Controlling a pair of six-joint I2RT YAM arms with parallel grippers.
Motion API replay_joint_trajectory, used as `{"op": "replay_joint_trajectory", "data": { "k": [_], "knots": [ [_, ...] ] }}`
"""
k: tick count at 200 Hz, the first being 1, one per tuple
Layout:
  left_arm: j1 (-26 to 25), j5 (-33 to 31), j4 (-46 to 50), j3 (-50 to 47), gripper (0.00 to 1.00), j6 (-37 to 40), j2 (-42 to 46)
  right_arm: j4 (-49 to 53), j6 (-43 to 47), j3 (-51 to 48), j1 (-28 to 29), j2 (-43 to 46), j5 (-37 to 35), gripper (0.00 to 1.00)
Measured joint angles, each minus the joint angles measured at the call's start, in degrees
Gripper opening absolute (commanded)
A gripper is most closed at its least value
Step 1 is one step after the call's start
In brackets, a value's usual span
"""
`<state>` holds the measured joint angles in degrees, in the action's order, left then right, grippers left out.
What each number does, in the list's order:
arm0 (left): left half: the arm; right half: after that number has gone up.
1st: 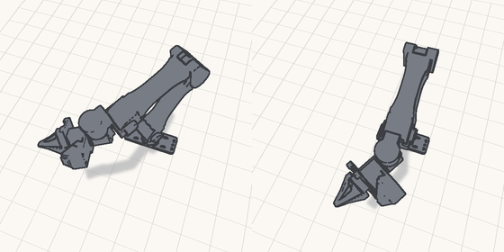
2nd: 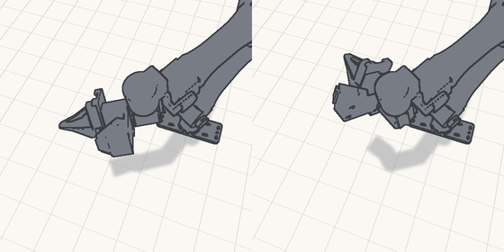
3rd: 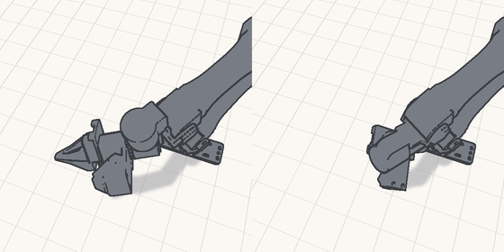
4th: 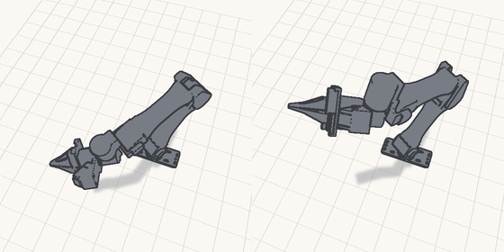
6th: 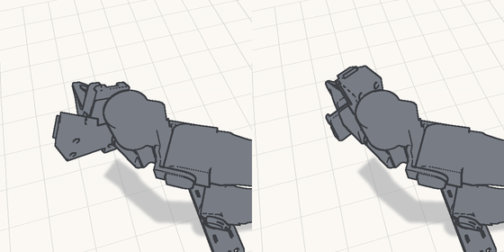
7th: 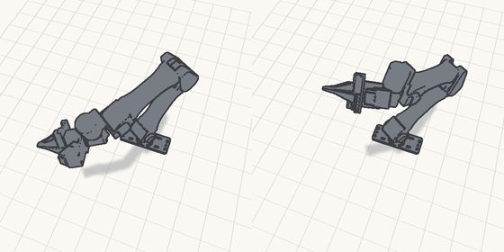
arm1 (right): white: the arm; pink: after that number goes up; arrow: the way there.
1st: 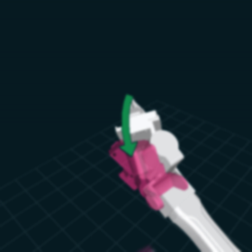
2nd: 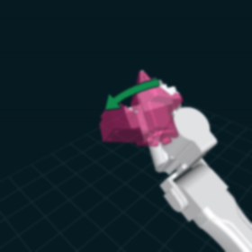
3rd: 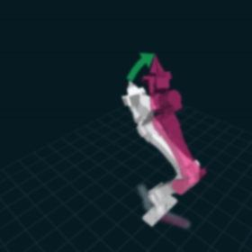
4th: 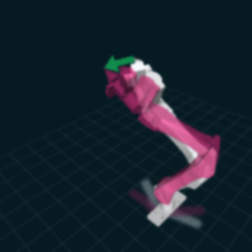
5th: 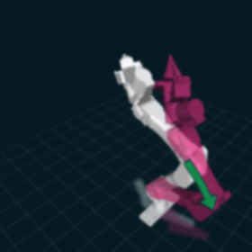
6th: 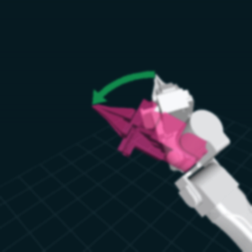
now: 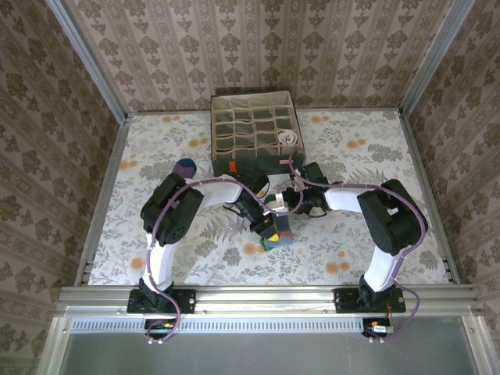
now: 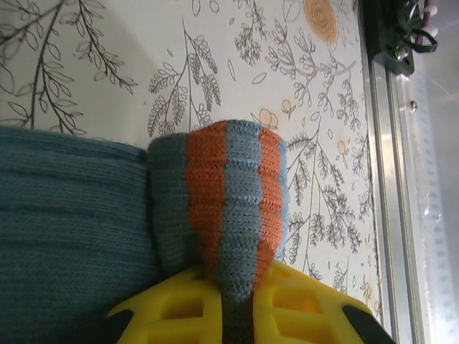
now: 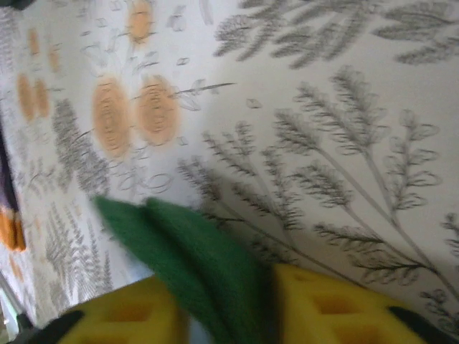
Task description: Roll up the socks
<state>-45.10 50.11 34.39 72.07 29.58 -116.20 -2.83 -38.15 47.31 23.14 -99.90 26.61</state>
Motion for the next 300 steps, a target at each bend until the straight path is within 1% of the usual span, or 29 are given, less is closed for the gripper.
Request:
{"op": "replay_joint_trajectory", "data": {
  "k": [12,49,53,57,64,67,75,102,116,131,140,169,185,218,239,255,266,274,281,290,300],
  "knots": [
    [0.2,0.0,0.2,0.1,0.00,-0.3,-0.3,0.6,-0.6,-0.6,-0.1,1.6,-0.6,0.54],
    [-0.2,-0.2,-0.2,1.1,0.00,0.9,-0.4,5.2,-1.1,-1.4,-0.1,5.6,-5.7,0.60],
    [-0.3,-0.2,-0.1,1.2,0.00,1.0,-0.5,5.9,-1.0,-1.6,-0.1,6.3,-6.6,0.63],
    [-0.4,-0.3,0.0,1.2,0.00,1.2,-0.5,6.6,-1.0,-1.8,-0.2,7.0,-7.4,0.70],
    [-0.5,-0.5,0.3,1.3,0.00,1.3,-0.5,8.0,-1.0,-2.3,-0.5,8.5,-8.6,0.77],
    [-0.4,-0.6,0.7,1.3,0.00,1.2,-0.6,8.6,-0.6,-2.5,-0.8,9.2,-9.2,0.78],
    [-0.2,-0.2,1.1,1.4,0.00,1.7,-0.9,9.8,-0.4,-3.3,-1.2,11.4,-11.2,0.78],
    [0.5,0.2,3.1,2.8,0.00,0.6,-2.3,13.1,-0.1,-6.1,-1.7,18.8,-12.2,0.72],
    [0.6,0.3,3.8,3.5,0.00,0.3,-2.7,13.2,-0.4,-7.9,-1.4,22.0,-11.9,0.67],
    [0.6,0.3,4.7,4.1,0.00,-0.1,-3.1,12.2,-1.4,-10.9,-0.6,24.9,-11.0,0.58],
    [0.6,0.3,5.0,4.5,0.00,-0.3,-3.4,11.5,-2.6,-13.0,0.1,26.3,-10.3,0.55],
    [0.9,0.7,6.2,5.5,0.00,-0.4,-4.1,7.2,-6.6,-20.5,3.3,29.0,-8.0,0.55],
    [1.3,0.7,6.8,6.0,0.00,-0.4,-4.4,5.2,-8.2,-22.9,4.5,29.6,-7.2,0.56],
    [1.9,1.2,8.2,7.3,0.00,-0.4,-5.4,1.4,-9.0,-23.5,5.3,29.5,-5.4,0.56],
    [2.1,1.6,9.1,8.0,0.00,-0.4,-6.0,0.0,-9.0,-22.5,6.1,26.4,-4.1,0.55],
    [2.1,1.6,9.2,8.1,0.00,-0.4,-6.1,-0.2,-9.2,-21.3,6.8,23.3,-3.4,0.45],
    [2.2,1.6,9.1,8.1,0.00,-0.4,-6.1,-0.3,-9.0,-20.1,7.0,21.1,-3.0,0.35],
    [2.2,1.6,9.1,8.1,0.00,-0.4,-6.1,-0.2,-9.4,-19.1,7.1,19.6,-2.7,0.24],
    [2.2,1.6,9.0,8.1,0.00,-0.4,-6.1,0.1,-9.8,-18.1,7.0,18.5,-2.6,0.18],
    [2.4,1.6,8.9,8.0,0.00,-0.4,-6.1,0.8,-9.8,-16.9,7.0,17.3,-2.6,0.14],
    [2.5,1.6,8.4,7.5,0.02,-0.3,-5.8,1.8,-10.1,-15.7,7.0,16.5,-2.6,0.11]
  ]
}}
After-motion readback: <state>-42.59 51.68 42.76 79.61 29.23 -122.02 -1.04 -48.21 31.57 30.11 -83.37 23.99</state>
